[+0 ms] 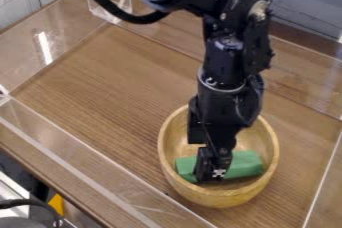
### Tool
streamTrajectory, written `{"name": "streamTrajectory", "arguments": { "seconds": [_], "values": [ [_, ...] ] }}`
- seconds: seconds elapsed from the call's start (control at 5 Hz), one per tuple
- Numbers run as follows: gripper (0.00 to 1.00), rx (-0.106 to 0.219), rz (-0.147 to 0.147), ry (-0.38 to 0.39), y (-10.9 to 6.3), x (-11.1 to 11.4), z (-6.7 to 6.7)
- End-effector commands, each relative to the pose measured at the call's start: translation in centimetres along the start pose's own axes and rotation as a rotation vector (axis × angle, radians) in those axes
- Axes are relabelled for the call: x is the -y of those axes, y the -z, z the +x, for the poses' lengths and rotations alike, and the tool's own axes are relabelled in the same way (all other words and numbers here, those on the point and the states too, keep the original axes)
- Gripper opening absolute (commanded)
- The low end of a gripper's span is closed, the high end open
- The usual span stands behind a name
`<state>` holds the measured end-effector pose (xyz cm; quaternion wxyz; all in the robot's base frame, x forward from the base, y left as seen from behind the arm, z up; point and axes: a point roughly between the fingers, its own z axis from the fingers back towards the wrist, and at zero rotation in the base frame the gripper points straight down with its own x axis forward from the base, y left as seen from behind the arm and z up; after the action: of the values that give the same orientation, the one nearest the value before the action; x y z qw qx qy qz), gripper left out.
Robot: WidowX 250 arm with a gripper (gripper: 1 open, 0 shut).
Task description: Remove the green block from inside the brown bowl and put it on the table
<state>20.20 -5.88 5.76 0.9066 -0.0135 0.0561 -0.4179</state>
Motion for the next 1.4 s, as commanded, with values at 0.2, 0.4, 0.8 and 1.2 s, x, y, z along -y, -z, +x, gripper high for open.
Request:
{"name": "streamTrajectory", "arguments": {
  "seconds": [0.2,0.4,0.8,1.2],
  "values": [
    [1.00,0.048,0.023,-0.016,-1.00,-0.48,0.27],
    [1.00,0.050,0.023,-0.020,-1.02,-0.52,0.33],
    [1.00,0.054,0.022,-0.028,-1.02,-0.62,0.45],
    [1.00,0.054,0.026,-0.024,-0.47,-0.81,0.59]
  ]
}}
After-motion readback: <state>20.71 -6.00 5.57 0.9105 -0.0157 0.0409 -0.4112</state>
